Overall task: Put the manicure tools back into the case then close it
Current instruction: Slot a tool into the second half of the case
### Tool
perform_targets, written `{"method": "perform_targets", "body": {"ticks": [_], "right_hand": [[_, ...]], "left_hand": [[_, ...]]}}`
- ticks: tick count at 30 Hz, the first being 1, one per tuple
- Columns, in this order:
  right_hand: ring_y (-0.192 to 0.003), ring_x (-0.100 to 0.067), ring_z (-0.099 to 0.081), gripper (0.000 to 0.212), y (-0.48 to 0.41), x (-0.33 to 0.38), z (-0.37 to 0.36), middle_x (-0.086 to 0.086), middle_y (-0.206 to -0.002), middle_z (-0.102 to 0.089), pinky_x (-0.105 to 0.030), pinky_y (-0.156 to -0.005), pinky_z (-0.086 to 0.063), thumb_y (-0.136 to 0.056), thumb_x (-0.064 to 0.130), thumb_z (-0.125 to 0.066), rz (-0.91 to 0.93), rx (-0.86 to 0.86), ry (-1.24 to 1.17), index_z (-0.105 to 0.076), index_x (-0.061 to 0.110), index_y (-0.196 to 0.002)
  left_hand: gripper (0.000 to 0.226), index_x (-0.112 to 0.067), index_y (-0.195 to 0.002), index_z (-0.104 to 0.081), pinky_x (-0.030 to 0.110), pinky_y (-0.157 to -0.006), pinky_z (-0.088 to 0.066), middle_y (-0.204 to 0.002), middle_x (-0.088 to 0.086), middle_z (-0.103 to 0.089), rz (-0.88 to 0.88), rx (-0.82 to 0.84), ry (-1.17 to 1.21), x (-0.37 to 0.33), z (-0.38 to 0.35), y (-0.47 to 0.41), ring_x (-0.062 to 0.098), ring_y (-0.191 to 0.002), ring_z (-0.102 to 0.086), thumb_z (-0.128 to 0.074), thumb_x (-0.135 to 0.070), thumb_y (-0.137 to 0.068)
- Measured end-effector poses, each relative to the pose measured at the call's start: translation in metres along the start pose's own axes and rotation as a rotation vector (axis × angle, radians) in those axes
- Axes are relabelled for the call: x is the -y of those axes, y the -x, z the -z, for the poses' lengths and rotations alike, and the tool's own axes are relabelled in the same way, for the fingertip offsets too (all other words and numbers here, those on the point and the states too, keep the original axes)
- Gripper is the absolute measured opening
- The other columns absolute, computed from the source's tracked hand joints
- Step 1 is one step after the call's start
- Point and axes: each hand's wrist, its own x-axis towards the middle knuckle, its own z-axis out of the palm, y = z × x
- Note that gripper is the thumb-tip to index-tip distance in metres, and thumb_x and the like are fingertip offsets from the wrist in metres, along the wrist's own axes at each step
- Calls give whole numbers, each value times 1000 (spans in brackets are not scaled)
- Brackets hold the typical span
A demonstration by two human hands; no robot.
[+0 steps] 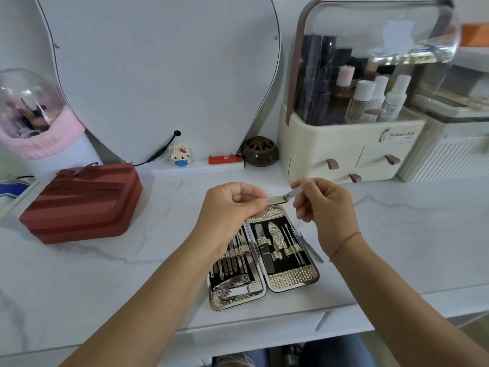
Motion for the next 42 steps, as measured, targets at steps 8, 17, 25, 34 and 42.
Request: {"method": "perform_targets", "body": {"ticks": [8, 17, 25, 34, 42], "right_hand": [[-40, -4, -47, 26, -35, -27, 9, -1, -57, -60, -15, -46, -43, -93, 20, -49, -32, -39, 407, -67, 9, -77], [-40, -14, -53, 29, -45, -31, 3, -6, -56, -65, -31, -52, -51, -91, 19, -43, 60, -85, 667, -62, 7, -72], [-38, -14, -50, 28, -42, -33, -1, -6, -54, -63, -25, -47, -46, -91, 18, -42, 83, -80, 671, -60, 3, -75], [-42, -12, -48, 27, -39, -34, 2, -5, -52, -62, -29, -53, -48, -89, 16, -43, 105, -62, 679, -60, 3, -72], [-43, -4, -50, 26, -50, -37, 7, 2, -45, -56, -24, -54, -39, -87, 19, -45, 130, -17, 724, -60, 7, -69]], "left_hand": [[34, -24, -119, -63, 18, -88, -39, -115, -12, -61, -177, 143, -732, 28, 20, -32, 2, -105, -54, -59, -38, -89], [19, -27, -104, -72, 31, -91, -44, -102, -12, -65, -171, 191, -796, 47, 26, -45, 8, -100, -57, -60, -31, -90], [17, -28, -102, -73, 35, -94, -46, -106, -12, -68, -144, 191, -774, 49, 27, -49, 7, -101, -59, -62, -31, -89], [18, -28, -103, -72, 35, -94, -46, -106, -11, -69, -140, 189, -772, 49, 27, -50, 8, -101, -59, -61, -30, -89], [17, -29, -101, -73, 34, -94, -46, -107, -12, -69, -143, 190, -769, 50, 27, -50, 7, -102, -59, -59, -29, -90]]}}
